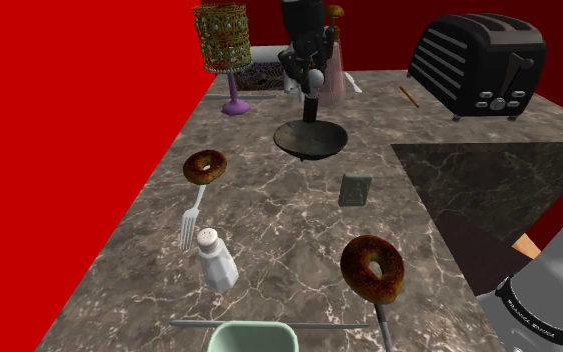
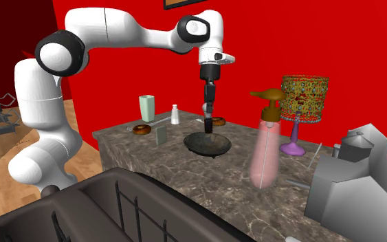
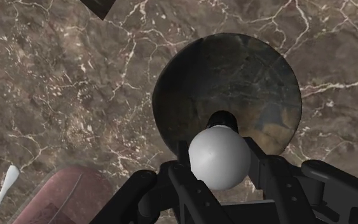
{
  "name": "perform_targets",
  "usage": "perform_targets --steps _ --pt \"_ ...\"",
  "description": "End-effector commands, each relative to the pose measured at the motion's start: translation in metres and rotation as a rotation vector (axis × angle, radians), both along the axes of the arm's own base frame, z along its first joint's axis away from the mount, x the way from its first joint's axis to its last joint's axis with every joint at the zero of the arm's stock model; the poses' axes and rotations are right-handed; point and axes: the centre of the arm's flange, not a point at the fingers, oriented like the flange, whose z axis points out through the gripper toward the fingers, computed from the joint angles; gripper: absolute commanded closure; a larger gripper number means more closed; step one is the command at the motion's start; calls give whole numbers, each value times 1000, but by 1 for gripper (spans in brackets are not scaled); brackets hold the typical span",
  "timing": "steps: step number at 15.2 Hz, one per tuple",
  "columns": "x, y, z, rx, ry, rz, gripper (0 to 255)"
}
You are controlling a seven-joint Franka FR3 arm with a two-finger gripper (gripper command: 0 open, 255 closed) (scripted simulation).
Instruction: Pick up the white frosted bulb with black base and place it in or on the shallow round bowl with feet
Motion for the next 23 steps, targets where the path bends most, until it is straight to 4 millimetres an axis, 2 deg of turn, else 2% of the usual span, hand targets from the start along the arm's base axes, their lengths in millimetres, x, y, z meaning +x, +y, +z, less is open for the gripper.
perform_targets --steps 1,6,14,15,20,23 --pt "0 1 -11 0 0 0 255" --pt "0 1 -37 0 0 0 255" --pt "0 1 -39 0 0 0 255" --pt "0 1 -39 0 0 0 0" --pt "0 1 -39 0 0 0 0" --pt "1 10 0 0 0 0 0"
